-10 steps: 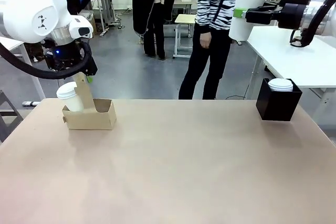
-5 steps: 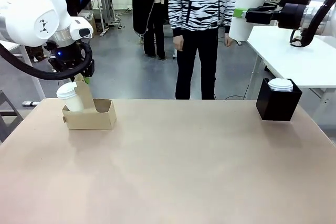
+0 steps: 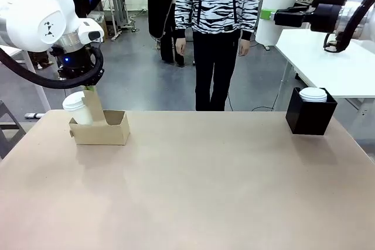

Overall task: Pour a drink into a cup and package it in a carrier.
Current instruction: Position the Cup Carrier in the center of the table.

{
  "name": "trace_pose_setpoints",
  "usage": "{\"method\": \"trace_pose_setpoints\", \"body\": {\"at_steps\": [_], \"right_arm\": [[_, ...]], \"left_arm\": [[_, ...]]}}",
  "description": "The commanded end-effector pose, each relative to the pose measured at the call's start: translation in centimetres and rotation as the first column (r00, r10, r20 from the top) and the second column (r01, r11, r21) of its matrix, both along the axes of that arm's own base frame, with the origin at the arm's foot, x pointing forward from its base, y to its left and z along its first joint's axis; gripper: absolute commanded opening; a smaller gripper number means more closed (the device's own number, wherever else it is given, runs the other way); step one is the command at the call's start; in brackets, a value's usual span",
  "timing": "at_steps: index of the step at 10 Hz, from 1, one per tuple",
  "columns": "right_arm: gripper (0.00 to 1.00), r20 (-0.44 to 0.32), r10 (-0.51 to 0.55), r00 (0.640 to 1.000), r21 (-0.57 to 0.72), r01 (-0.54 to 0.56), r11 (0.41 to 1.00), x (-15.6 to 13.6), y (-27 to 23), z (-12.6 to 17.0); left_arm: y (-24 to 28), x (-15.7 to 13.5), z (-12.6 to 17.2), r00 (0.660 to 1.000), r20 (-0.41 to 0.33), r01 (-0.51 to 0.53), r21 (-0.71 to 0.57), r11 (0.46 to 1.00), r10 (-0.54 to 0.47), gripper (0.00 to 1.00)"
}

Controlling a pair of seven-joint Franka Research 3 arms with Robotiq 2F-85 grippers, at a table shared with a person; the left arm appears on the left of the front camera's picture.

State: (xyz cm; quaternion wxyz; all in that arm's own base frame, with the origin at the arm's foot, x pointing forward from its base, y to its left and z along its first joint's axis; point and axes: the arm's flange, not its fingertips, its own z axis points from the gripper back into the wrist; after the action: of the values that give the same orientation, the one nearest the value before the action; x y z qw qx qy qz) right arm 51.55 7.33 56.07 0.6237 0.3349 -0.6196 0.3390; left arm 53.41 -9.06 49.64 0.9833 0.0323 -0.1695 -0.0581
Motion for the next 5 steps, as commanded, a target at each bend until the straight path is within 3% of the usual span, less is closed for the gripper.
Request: {"method": "trace_pose_setpoints", "body": {"at_steps": [1,2,5], "right_arm": [[0.81,0.020,0.001,1.000,0.005,-0.001,1.000,-0.05,0.18,0.18],[0.81,0.020,0.001,1.000,0.005,-0.001,1.000,-0.05,0.18,0.18],[0.81,0.020,0.001,1.000,0.005,-0.001,1.000,-0.05,0.18,0.18]], "left_arm": [[0.21,0.07,-0.08,0.998,0.009,-0.063,0.012,0.998,0.063,0.00],[0.00,0.00,0.00,1.000,0.000,0.000,0.000,1.000,0.000,0.00],[-0.10,-0.01,-0.03,1.000,0.000,-0.010,-0.001,1.000,0.010,0.04]]}}
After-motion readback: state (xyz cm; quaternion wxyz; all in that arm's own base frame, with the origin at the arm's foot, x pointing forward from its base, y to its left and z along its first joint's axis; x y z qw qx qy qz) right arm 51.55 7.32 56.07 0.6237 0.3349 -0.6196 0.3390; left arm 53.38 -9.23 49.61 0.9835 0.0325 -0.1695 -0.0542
